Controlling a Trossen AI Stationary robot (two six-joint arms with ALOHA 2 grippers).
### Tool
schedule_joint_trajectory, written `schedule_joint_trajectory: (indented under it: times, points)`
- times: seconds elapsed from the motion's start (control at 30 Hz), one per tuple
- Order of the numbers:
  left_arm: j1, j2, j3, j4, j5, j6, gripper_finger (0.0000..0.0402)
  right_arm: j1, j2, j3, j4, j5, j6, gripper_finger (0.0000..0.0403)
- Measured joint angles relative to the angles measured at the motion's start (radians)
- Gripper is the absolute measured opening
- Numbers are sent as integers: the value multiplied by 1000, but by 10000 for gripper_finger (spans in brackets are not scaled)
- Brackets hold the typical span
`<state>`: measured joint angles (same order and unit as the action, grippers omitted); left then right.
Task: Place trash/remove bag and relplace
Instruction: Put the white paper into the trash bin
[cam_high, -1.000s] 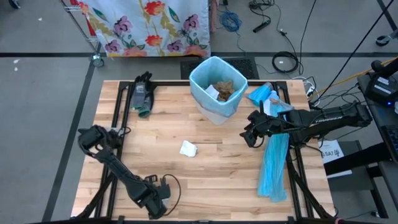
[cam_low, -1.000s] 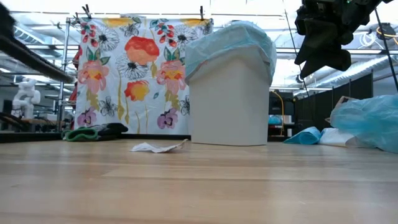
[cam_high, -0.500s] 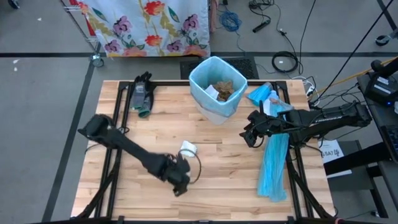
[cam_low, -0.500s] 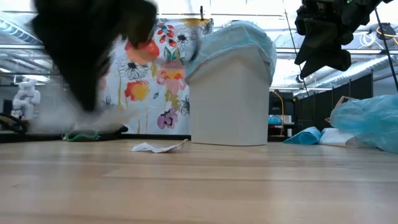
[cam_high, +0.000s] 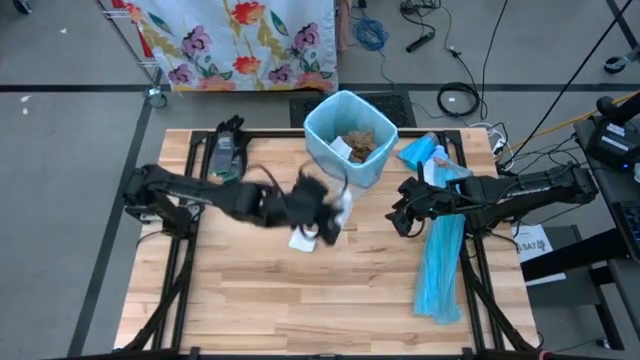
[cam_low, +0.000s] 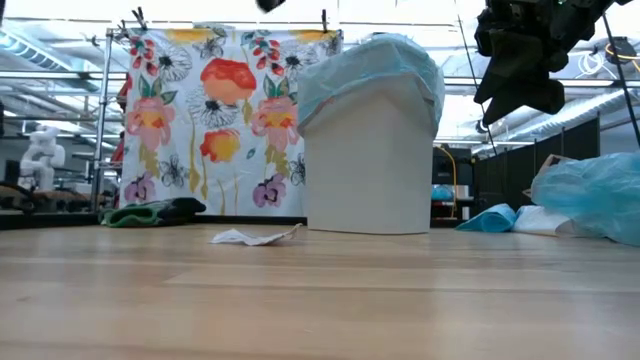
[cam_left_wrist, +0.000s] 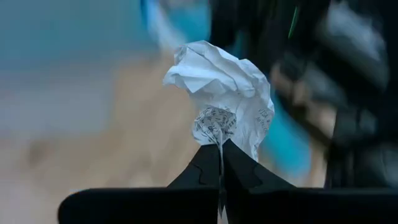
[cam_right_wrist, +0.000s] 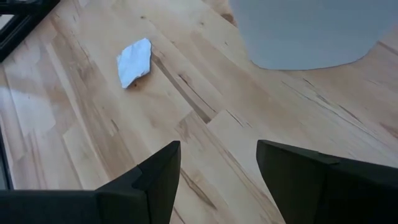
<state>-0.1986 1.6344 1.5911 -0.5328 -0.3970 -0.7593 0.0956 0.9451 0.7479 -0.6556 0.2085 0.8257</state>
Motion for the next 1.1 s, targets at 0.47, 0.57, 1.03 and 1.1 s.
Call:
schedule_joint_trajectory:
  times: [0.47, 0.57, 1.03, 1.1]
  points:
    - [340, -1, 144, 208, -62, 175, 1, 0, 1, 0, 0, 0, 0, 203]
    - [389, 13, 145, 249, -62, 181, 14, 0, 1, 0, 1, 0, 0, 203]
    - [549, 116, 144, 316, 53, 270, 144, 0, 1, 0, 0, 0, 0, 203]
    - [553, 123, 144, 329, 54, 271, 158, 0, 0, 0, 0, 0, 0, 203]
